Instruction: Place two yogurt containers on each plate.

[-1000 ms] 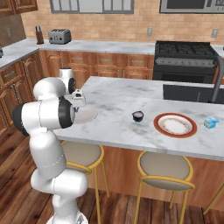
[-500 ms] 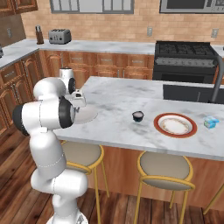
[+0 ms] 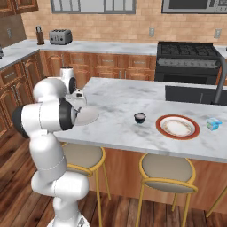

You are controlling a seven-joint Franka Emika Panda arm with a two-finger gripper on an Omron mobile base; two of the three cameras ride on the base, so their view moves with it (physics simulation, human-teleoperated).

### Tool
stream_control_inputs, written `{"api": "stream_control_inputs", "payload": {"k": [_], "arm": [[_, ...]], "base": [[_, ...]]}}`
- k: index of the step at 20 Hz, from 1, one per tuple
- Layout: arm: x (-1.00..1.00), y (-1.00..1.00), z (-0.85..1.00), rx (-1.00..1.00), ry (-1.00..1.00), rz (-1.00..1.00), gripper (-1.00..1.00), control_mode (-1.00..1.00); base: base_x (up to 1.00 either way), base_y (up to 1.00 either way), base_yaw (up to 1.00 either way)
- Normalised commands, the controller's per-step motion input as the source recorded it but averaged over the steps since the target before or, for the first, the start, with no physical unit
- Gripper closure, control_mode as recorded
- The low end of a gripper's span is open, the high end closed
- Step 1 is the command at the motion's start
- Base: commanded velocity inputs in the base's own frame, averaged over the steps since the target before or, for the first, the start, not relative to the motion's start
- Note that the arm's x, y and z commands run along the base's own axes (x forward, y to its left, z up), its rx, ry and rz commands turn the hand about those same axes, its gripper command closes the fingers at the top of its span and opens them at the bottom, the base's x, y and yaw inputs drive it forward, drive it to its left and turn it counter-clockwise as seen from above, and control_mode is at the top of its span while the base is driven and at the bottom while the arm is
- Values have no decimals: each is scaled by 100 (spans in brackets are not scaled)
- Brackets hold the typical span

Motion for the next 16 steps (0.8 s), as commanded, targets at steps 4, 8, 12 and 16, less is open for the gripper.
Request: {"api": "stream_control_inputs", "payload": {"k": [4,8,12,16], "arm": [[0,-1,61,8,-11,0,-100,-100],[-2,-21,57,10,-10,0,-100,-100],[-13,-40,39,7,-5,0,-100,-100],[-18,-59,19,2,-2,-1,-100,-100]], "base": [[0,0,0],[0,0,0],[0,0,0],[0,0,0]]}}
